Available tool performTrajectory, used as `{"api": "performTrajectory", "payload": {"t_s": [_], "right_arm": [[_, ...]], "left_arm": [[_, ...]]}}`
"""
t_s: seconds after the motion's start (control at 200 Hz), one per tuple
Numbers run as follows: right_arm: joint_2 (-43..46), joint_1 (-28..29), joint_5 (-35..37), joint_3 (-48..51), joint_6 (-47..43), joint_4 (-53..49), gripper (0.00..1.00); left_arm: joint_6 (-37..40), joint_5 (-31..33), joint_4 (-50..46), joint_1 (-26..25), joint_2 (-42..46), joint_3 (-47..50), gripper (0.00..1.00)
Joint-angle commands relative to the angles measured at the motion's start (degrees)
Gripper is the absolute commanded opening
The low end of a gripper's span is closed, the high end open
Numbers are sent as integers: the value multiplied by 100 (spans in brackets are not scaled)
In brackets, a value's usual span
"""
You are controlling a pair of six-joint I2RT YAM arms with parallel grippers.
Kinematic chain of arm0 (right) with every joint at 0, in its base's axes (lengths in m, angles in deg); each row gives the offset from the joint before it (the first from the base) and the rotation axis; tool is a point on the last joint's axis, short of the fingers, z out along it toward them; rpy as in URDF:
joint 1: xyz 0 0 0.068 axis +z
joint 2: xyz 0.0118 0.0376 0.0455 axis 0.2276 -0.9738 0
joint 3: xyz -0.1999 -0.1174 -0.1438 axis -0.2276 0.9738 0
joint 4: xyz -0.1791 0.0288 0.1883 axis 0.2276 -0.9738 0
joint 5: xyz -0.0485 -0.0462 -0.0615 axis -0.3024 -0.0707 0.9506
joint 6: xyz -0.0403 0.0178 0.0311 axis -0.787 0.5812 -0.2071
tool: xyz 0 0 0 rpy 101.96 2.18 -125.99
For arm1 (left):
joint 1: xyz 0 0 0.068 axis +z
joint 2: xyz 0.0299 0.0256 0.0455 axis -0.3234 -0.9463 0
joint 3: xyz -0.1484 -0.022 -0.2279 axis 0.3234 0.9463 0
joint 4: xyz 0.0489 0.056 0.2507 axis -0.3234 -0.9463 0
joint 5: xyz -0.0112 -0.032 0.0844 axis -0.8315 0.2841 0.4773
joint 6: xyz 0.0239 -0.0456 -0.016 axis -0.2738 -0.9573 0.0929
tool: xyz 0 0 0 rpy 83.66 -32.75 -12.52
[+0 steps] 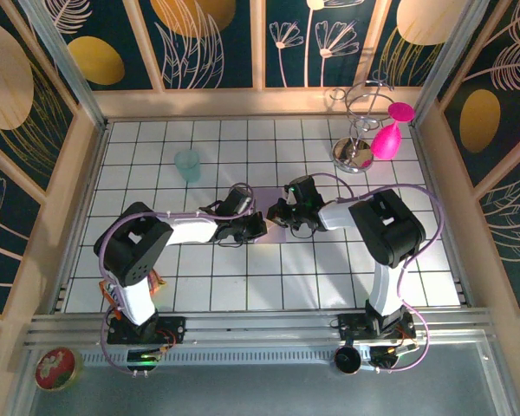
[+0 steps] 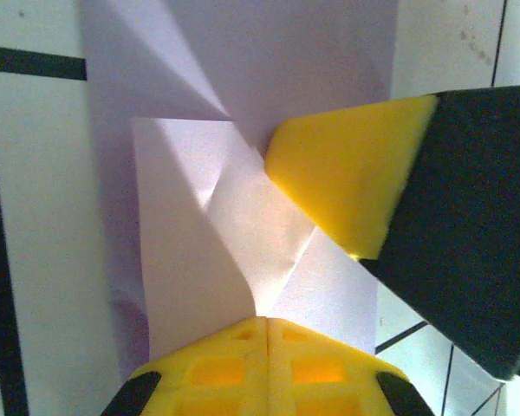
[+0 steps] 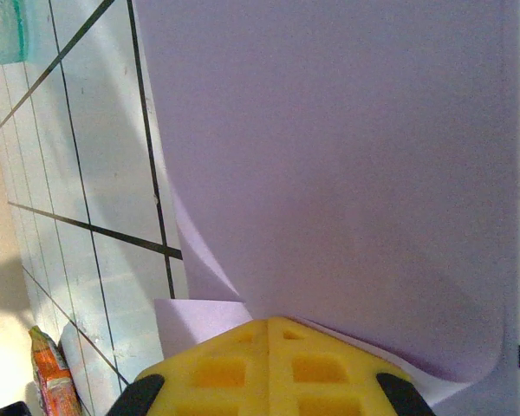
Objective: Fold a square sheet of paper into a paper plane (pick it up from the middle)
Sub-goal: Fold the triangle a second time at the center of the table.
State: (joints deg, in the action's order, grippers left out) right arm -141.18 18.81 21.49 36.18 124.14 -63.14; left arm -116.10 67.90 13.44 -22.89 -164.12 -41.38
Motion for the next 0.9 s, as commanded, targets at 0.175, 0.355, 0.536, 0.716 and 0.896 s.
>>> {"api": "performTrajectory", "payload": {"t_s": [0.175,0.355,0.536,0.716,0.896], "right_arm": [[-405,-31,347,316,-26,-775,0],[-435,-24,378,377,-89,-825,0],[-497,-25,443,418,-179,-949,0],[-529,-24,453,449,-230,-997,0],[-489,-26,400,448,-235,-939,0]], "left_arm": [[187,164,-355,-19,-191,-34,0],[332,115,-553,-23,-151,151,0],[516,-139,-745,-23,116,592,0],[876,-153,-1381,-25,560,987,0],[942,352,-1665,-21,1376,834,0]]}}
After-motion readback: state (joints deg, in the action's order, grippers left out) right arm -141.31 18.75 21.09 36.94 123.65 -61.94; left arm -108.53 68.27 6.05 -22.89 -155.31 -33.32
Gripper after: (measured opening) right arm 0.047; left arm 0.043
